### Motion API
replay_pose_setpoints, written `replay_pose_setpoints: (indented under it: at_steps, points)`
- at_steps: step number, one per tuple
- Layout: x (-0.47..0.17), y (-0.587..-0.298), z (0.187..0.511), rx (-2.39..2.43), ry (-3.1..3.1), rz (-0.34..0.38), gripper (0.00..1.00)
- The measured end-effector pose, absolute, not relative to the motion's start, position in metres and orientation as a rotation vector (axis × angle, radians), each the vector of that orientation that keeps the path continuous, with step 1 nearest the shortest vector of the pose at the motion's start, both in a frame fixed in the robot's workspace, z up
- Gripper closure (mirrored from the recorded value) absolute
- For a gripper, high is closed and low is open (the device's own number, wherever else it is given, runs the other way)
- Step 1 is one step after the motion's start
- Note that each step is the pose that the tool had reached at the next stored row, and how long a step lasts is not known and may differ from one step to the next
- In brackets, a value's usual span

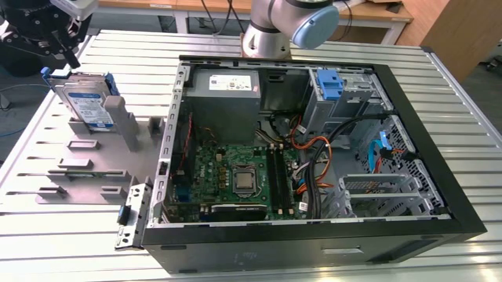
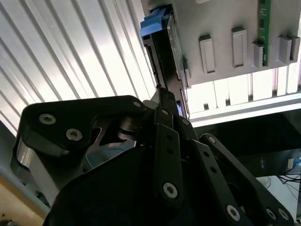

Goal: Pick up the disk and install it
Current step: 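Pick up the disk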

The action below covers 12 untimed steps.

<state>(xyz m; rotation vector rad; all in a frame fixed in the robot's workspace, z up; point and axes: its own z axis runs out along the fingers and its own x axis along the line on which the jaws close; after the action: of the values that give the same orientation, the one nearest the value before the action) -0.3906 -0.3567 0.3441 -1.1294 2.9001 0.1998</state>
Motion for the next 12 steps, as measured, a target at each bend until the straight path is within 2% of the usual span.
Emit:
replay_pose_setpoints:
  at_steps: [5,9,12]
  points:
    - [-0.3907,-0.3566,0.3440,-1.164,2.877,0.231,0.89]
    - [-0.3906,-0.3567,0.3441,-1.165,2.877,0.230,0.89]
    - [-0.3906,-0.3567,0.3441,-1.171,2.886,0.199,0.89]
